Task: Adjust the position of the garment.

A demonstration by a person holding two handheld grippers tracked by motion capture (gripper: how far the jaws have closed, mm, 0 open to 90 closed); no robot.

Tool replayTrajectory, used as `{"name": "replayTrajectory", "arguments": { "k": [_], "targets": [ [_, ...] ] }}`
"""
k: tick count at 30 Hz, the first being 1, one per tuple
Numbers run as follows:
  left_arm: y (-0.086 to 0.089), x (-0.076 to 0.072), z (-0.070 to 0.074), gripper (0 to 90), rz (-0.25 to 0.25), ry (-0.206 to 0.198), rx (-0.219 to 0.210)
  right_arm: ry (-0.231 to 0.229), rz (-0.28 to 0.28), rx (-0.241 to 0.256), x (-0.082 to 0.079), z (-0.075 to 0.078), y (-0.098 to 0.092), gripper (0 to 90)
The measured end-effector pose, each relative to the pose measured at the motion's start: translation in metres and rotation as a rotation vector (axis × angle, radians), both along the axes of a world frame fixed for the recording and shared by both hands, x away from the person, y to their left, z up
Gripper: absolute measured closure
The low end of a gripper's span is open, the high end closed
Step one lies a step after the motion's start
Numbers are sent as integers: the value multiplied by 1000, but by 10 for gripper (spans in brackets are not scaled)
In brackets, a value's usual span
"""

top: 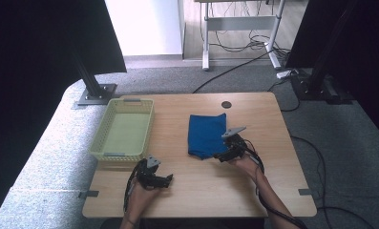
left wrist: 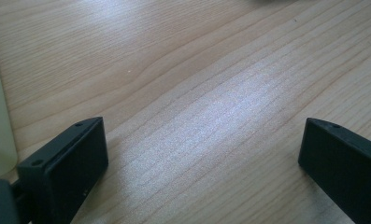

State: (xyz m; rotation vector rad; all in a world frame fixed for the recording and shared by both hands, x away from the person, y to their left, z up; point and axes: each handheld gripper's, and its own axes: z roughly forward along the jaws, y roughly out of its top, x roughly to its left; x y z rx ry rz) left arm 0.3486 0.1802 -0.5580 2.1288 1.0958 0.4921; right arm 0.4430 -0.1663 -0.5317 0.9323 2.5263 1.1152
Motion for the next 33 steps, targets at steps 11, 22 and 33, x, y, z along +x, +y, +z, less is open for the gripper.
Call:
{"name": "replayTrajectory", "arguments": {
  "k": [11, 22, 33],
  "targets": [
    [0, 0, 0, 13, 0, 0, 0, -13, 17, 13, -17, 7, -9, 114],
    [0, 0, 0, 13, 0, 0, 0, -28, 23, 28, -31, 11, -18, 114],
    [0, 0, 0, 13, 0, 0, 0, -36, 14, 48, -49, 10, -33, 114]
  ]
}}
